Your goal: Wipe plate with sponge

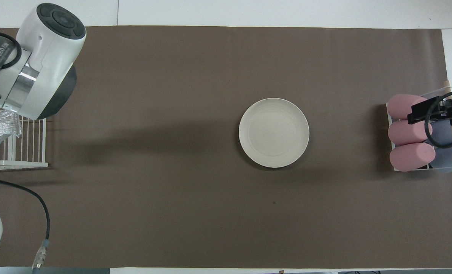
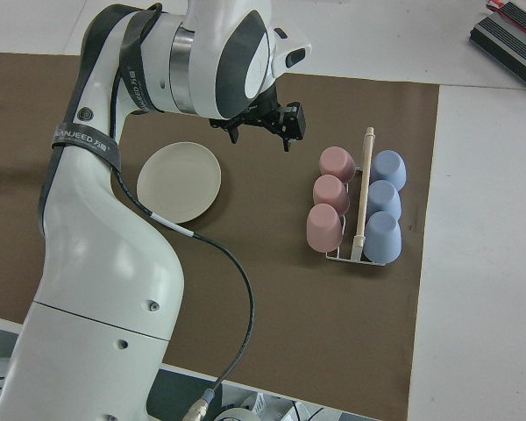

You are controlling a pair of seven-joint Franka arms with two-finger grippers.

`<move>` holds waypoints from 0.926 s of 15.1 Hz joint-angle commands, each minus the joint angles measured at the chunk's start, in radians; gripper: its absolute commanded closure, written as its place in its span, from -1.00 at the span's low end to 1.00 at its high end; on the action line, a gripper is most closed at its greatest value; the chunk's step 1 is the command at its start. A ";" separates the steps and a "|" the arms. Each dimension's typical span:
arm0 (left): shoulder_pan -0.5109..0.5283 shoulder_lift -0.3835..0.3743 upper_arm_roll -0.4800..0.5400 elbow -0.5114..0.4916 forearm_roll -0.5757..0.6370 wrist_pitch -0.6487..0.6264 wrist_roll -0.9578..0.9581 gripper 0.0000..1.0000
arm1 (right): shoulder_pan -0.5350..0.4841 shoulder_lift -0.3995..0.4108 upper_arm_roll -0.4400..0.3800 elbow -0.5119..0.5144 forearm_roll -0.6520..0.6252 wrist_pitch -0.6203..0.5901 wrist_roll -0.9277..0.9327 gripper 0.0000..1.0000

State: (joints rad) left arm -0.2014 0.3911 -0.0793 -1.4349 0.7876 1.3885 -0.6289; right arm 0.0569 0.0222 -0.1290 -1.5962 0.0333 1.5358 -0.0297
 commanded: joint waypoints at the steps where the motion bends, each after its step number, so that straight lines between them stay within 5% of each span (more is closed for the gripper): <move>1: 0.022 0.097 0.004 0.056 0.064 0.055 -0.006 1.00 | 0.000 -0.018 0.000 -0.016 -0.003 0.020 0.002 -1.00; 14: 0.086 0.094 0.004 -0.009 0.113 0.190 -0.005 1.00 | 0.000 -0.021 0.019 -0.016 -0.009 0.026 -0.026 -1.00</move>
State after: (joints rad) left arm -0.1336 0.4906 -0.0732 -1.4181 0.8984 1.5416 -0.6329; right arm 0.0588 0.0204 -0.1149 -1.5955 0.0333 1.5500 -0.0389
